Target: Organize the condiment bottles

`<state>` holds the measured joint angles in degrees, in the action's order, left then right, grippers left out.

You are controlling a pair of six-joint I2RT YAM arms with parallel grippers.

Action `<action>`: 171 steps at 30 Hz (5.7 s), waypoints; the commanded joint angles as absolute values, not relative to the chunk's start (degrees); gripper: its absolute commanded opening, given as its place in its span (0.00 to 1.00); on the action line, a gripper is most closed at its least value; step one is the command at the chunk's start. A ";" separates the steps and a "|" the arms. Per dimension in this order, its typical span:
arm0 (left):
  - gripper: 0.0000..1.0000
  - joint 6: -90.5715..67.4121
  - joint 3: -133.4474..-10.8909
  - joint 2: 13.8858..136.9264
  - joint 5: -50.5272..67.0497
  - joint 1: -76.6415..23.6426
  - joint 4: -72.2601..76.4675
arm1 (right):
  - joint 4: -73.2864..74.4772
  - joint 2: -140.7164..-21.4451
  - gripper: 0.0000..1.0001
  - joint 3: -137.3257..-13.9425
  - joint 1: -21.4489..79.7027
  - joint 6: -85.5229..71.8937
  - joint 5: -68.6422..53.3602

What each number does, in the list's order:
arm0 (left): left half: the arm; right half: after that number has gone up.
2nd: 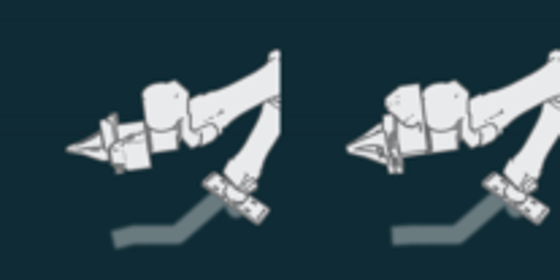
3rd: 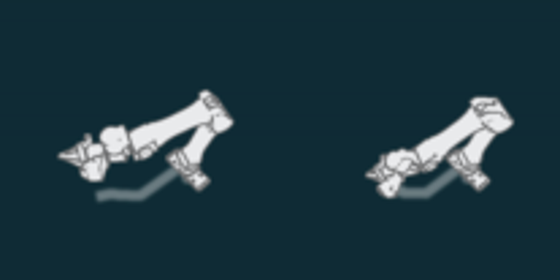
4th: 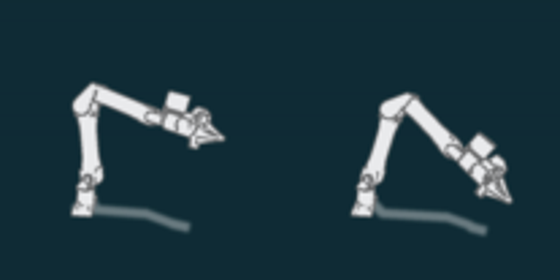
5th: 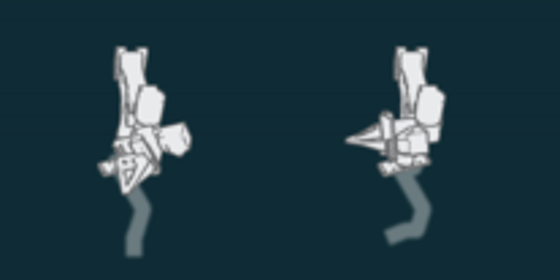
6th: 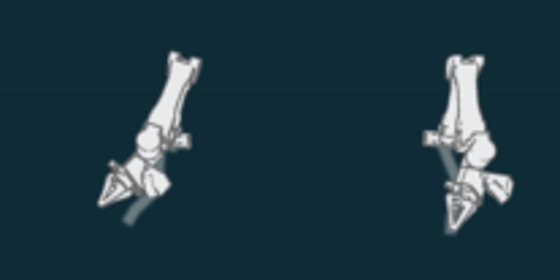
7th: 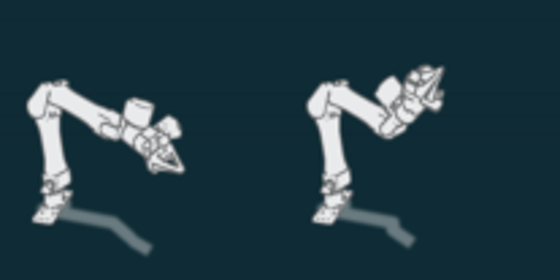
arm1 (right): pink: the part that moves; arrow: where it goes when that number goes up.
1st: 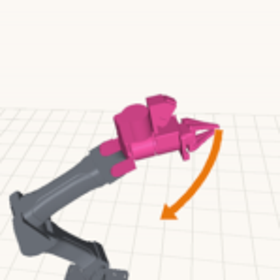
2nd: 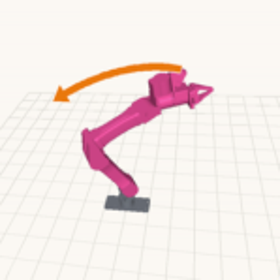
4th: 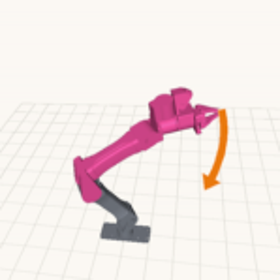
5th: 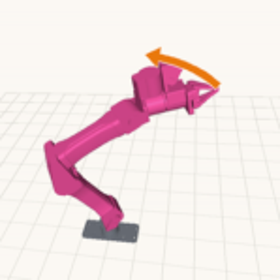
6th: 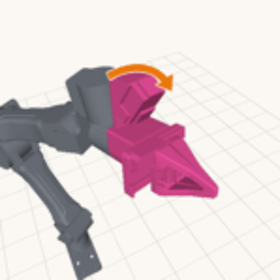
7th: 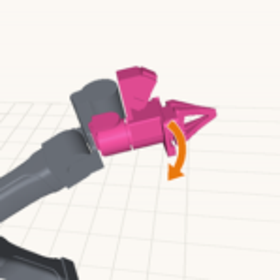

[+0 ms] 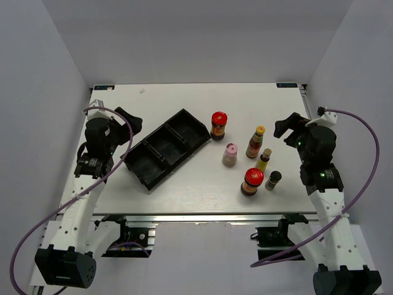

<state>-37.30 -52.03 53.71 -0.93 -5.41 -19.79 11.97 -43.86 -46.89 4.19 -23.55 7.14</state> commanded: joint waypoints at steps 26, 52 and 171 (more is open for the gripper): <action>0.98 -33.57 -48.69 58.88 7.03 -6.24 -12.74 | 12.13 -66.61 0.89 -54.22 19.68 -8.26 18.09; 0.98 -33.58 -48.78 60.56 6.77 -6.24 -13.10 | 3.97 -63.46 0.00 -62.65 22.50 -2.03 27.17; 0.98 -36.39 -46.85 60.03 7.82 -6.42 -13.10 | 32.35 -65.57 0.52 -51.06 23.91 -29.53 28.64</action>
<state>-36.07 -47.29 61.39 7.97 -6.13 -13.72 34.20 -67.05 -50.78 23.90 -28.08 26.48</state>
